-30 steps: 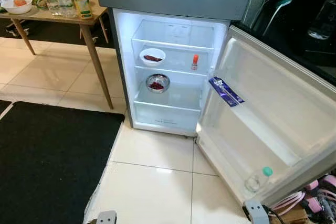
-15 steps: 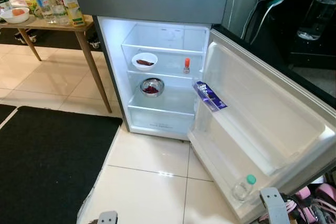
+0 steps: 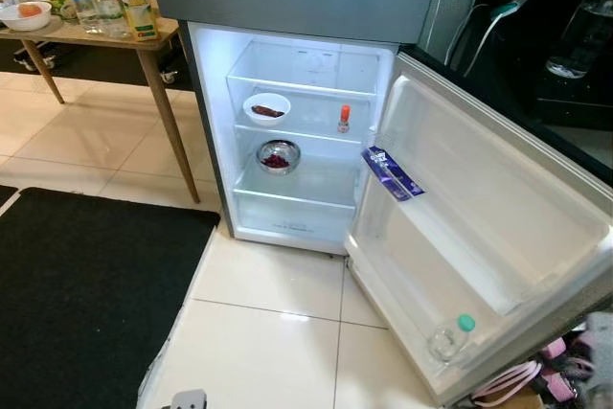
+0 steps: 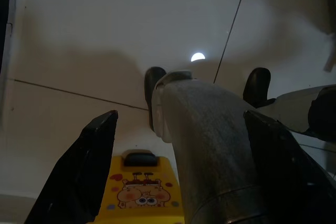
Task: Restocking fridge
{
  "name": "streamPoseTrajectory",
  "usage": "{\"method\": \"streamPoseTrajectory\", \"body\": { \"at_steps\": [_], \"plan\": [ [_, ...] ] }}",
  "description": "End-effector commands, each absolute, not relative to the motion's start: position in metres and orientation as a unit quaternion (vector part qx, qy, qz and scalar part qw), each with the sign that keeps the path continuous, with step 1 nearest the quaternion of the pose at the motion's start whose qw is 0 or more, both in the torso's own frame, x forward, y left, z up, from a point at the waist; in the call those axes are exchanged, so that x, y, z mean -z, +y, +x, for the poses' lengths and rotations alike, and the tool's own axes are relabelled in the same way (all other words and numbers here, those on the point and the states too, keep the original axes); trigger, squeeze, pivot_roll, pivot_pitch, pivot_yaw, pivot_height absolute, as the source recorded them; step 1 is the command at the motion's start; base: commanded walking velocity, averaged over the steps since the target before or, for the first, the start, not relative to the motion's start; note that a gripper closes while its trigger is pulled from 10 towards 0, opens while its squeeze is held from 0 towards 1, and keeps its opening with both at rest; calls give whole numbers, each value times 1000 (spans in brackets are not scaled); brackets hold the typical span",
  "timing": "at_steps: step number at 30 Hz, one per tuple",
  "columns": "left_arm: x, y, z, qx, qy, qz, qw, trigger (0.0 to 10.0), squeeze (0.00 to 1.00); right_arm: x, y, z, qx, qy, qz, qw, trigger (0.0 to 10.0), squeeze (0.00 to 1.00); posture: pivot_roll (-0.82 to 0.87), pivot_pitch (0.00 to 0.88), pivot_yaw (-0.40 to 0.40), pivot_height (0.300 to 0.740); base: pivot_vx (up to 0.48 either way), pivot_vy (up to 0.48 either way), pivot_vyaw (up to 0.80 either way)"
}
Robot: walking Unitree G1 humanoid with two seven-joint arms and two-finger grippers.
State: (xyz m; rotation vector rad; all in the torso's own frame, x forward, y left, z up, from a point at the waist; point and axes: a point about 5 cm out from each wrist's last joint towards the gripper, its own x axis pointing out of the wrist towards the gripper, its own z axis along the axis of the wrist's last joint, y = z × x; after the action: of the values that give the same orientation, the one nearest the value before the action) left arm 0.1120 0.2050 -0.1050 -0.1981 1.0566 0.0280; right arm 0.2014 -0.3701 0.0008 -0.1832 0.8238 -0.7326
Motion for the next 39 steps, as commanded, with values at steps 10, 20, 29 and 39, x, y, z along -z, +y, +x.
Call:
{"method": "streamPoseTrajectory", "body": {
  "at_steps": [10, 20, 29, 39],
  "plan": [
    [109, 201, 101, -10, 519, -111, 848, 10000, 0, -83, -407, 249, 424, 164, 8, 891, 0, 0, -49, 31, -35, 740, 0, 0, 0],
    [109, 201, 99, -11, 520, -115, 846, 10000, 0, -119, -393, 285, 234, 30, 179, 955, 10000, 0, -54, 34, -40, 740, 0, 0, 0],
    [109, 201, 99, -11, 521, -114, 846, 10000, 0, -116, -350, 300, -52, 46, 187, 980, 10000, 0, -58, 34, -40, 740, 0, 0, 0],
    [109, 201, 100, -5, 521, -112, 846, 10000, 0, -103, -263, 299, -433, 117, 186, 874, 10000, 0, -67, 34, -36, 740, 0, 0, 0]
  ]
}}
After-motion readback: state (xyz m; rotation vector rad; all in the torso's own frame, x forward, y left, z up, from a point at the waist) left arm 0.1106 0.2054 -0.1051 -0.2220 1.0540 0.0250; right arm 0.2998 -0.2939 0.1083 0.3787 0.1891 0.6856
